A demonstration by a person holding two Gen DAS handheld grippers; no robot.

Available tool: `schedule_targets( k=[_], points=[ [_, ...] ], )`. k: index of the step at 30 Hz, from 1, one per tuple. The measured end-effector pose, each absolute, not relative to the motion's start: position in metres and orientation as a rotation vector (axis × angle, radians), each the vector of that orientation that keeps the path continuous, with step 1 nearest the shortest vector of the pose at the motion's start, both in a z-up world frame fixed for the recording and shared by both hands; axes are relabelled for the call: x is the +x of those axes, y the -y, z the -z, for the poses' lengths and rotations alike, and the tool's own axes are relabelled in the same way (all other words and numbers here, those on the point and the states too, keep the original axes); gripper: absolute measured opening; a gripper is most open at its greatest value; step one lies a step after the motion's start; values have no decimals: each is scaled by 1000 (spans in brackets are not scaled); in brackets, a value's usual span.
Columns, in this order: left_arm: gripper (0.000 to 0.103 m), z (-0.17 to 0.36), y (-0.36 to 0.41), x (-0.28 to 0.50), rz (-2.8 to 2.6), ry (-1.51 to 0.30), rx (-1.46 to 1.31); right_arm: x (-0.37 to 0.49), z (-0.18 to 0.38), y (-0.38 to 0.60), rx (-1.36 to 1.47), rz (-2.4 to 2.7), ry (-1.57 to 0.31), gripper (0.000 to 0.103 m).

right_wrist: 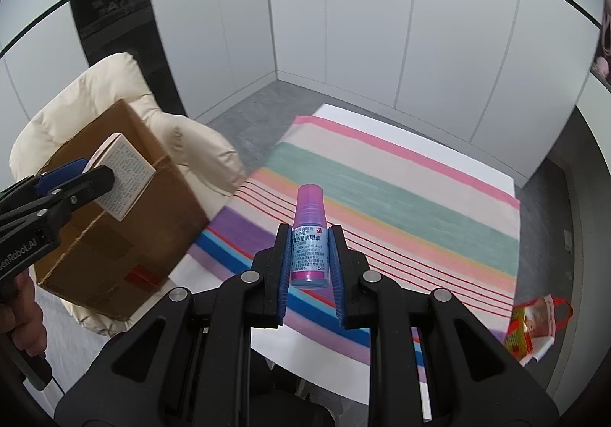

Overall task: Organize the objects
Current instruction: 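Lift and carry the paper box and bottle toward the cardboard box, then open the left tool to drop the paper box while the right tool holds the bottle over the box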

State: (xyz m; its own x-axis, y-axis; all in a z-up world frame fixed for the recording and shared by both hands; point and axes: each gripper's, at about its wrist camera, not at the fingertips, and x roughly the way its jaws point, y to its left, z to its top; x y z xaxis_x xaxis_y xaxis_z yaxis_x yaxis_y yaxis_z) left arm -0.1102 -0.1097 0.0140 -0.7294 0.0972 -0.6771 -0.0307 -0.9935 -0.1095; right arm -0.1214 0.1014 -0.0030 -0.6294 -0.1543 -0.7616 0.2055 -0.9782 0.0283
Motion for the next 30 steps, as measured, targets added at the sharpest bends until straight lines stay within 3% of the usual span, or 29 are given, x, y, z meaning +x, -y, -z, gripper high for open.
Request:
schedule_targets(
  k=[30],
  points=[
    [55, 3, 235, -62, -3056, 201, -1252, -112, 2, 68, 1098, 2412, -269, 20]
  ],
)
